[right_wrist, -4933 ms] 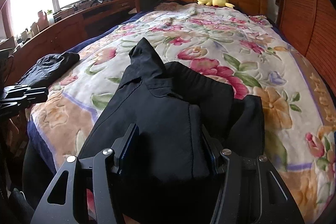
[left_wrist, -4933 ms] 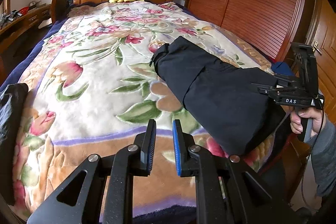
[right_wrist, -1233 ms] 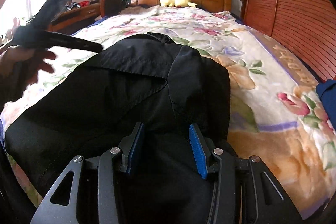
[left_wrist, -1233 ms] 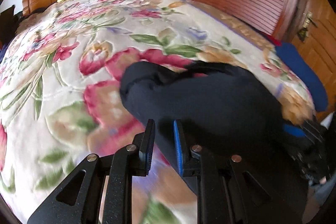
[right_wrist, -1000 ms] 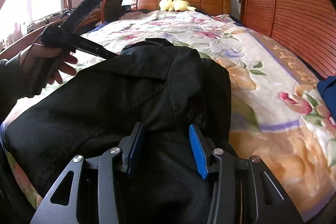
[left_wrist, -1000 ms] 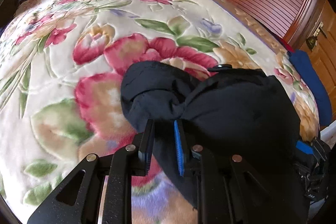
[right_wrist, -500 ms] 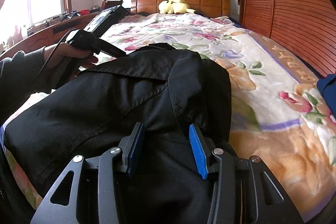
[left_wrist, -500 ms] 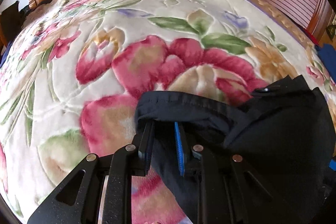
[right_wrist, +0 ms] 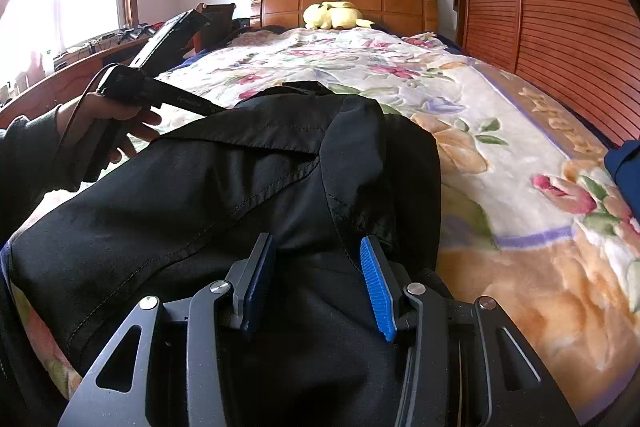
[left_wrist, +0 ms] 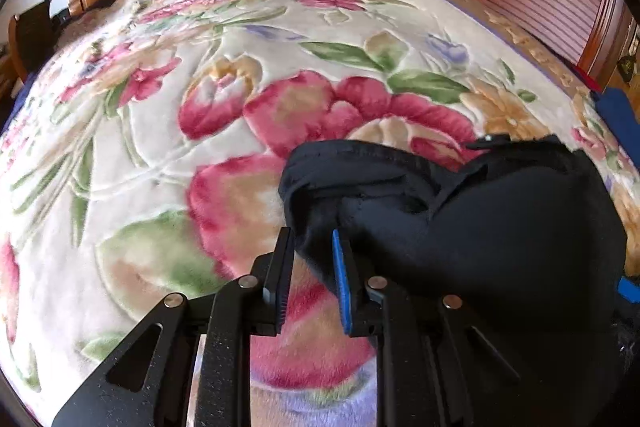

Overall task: Fold large clothes
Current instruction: 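Grasp the black coat bundle edge with the left tool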

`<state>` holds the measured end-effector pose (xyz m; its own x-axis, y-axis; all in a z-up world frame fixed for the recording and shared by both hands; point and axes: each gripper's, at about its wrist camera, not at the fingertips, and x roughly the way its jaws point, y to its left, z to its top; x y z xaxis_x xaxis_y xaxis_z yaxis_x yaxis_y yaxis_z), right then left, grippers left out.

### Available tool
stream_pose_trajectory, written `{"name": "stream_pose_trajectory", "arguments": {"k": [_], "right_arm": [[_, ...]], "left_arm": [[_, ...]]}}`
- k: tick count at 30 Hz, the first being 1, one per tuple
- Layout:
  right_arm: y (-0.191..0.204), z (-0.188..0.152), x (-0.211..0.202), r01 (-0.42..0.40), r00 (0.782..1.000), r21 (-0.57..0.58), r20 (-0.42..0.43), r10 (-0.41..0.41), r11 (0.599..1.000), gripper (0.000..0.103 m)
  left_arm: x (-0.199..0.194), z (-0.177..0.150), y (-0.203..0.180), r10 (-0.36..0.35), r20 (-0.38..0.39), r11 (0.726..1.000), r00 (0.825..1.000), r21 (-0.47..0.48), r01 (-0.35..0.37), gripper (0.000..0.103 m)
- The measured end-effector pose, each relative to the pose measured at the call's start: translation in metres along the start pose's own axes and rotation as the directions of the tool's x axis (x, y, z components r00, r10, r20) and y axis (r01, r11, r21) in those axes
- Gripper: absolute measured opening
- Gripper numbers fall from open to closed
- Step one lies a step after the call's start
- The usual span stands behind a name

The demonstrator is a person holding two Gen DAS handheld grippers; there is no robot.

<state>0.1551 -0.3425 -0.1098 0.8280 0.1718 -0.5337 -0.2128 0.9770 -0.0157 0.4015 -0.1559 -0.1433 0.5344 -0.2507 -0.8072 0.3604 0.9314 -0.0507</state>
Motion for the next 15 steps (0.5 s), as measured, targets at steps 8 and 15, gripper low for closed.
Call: {"name": "stream_pose_trajectory", "arguments": {"k": [8, 15], "right_arm": [[0.000, 0.001, 0.002, 0.001, 1.000, -0.001, 0.002, -0.001, 1.000, 0.046], [-0.005, 0.004, -0.019, 0.001, 1.000, 0.028, 0.015, -0.002, 1.000, 0.046]], "left_arm": [[0.027, 0.019, -0.003, 0.048, -0.029, 0.997, 0.998, 0.053, -0.047, 0.021], [0.034, 0.022, 0.000, 0.043, -0.038, 0.997, 0.998, 0.064, -0.040, 0.021]]}}
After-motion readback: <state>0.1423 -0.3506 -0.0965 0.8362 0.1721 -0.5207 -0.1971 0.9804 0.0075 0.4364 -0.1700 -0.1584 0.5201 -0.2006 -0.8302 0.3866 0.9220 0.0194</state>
